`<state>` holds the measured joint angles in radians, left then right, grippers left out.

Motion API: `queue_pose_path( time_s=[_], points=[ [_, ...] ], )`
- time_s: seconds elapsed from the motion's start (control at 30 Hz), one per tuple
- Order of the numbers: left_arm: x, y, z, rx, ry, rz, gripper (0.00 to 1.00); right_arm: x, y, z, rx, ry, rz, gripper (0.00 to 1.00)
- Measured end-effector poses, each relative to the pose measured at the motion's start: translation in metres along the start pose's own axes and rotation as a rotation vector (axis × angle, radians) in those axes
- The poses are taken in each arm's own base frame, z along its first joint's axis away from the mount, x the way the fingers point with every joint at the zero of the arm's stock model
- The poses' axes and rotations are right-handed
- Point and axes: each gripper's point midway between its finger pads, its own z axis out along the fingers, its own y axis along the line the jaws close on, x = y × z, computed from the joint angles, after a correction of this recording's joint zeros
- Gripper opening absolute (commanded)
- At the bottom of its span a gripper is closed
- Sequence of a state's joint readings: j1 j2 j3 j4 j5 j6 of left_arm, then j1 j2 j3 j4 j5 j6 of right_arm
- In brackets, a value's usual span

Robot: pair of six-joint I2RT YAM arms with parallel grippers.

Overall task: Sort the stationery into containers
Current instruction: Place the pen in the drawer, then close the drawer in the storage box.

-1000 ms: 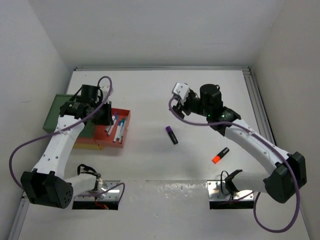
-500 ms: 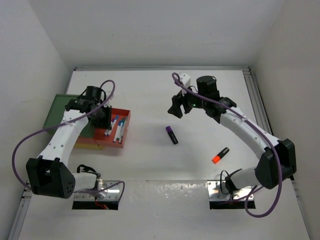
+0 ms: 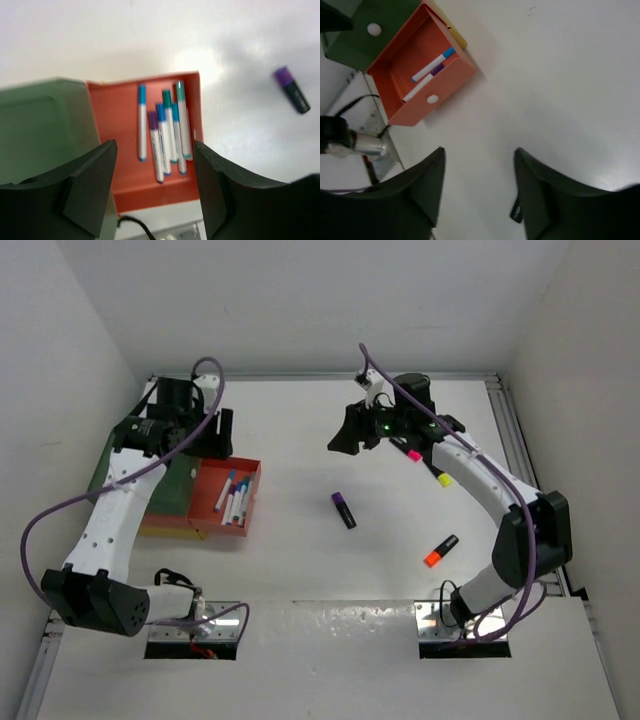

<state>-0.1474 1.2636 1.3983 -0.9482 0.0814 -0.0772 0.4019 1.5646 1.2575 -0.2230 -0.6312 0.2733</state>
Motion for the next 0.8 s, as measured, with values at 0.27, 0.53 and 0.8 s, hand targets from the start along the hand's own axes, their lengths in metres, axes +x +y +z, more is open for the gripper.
queue_pose_path(
  time_s=[0.27,0.53,0.8],
  points=[
    [-0.053,0.027,-0.069,-0.108,-0.235,0.090,0.35,0.004,-0.005,0.048,-0.077,0.046,0.260,0.10],
    [-0.010,0.081,-0.061,-0.234,-0.046,0.082,0.35,0.027,0.032,0.110,-0.174,0.132,0.424,0.00],
    [0.022,0.101,-0.046,-0.199,0.087,0.056,0.50,0.069,0.063,0.155,-0.186,0.231,0.583,0.00]
  ],
)
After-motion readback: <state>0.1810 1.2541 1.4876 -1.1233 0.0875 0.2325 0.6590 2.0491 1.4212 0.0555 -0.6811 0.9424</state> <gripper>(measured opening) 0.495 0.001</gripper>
